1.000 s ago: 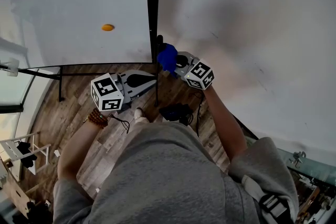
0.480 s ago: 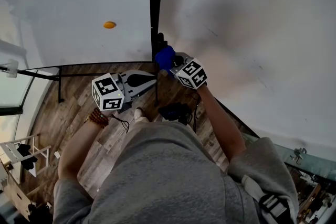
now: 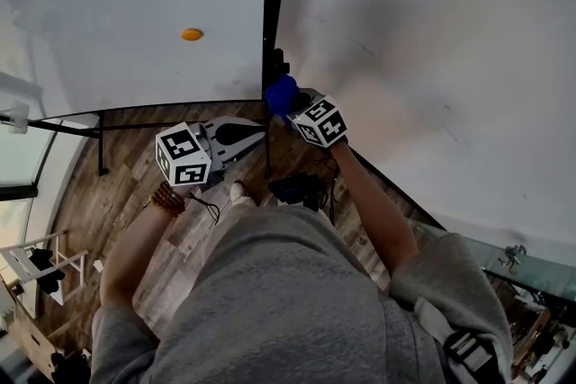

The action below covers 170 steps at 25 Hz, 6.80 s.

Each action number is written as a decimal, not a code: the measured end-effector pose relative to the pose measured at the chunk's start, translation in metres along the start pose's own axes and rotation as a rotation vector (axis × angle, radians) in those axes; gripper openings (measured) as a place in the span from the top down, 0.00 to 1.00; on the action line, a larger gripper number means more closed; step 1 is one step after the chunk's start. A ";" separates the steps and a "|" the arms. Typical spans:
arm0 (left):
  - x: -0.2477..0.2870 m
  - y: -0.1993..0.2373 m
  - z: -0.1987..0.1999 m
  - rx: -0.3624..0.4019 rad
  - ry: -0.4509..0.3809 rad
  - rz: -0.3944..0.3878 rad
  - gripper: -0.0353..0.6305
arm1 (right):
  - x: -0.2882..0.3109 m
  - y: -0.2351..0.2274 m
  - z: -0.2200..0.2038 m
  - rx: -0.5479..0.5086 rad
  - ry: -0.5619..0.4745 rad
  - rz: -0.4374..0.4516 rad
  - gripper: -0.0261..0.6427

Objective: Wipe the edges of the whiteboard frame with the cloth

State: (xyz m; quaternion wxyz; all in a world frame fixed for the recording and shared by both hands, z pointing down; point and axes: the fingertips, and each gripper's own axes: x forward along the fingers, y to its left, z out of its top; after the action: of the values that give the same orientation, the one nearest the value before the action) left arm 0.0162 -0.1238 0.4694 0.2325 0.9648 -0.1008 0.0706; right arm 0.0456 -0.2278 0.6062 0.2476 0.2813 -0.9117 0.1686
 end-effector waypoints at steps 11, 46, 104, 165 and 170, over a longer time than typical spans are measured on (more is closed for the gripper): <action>-0.022 0.003 -0.014 -0.002 0.002 0.014 0.94 | 0.017 0.005 -0.013 0.112 0.031 -0.049 0.84; -0.093 0.038 -0.058 0.011 -0.068 0.200 0.93 | 0.064 -0.001 -0.055 0.485 0.104 -0.158 0.84; -0.209 0.048 -0.111 -0.066 -0.163 0.465 0.93 | 0.133 -0.017 -0.141 0.649 0.252 -0.236 0.84; -0.281 0.031 0.000 0.393 -0.452 0.998 0.94 | 0.011 0.231 0.136 -0.154 -0.556 -0.288 0.84; -0.284 0.031 -0.007 0.390 -0.432 0.995 0.94 | 0.017 0.233 0.134 -0.156 -0.546 -0.286 0.84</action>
State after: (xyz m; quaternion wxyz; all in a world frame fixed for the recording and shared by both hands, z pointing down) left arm -0.2667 -0.1018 0.4373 -0.0366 0.8188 -0.5729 -0.0097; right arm -0.1533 -0.1124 0.4659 0.0357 0.4216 -0.9059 -0.0201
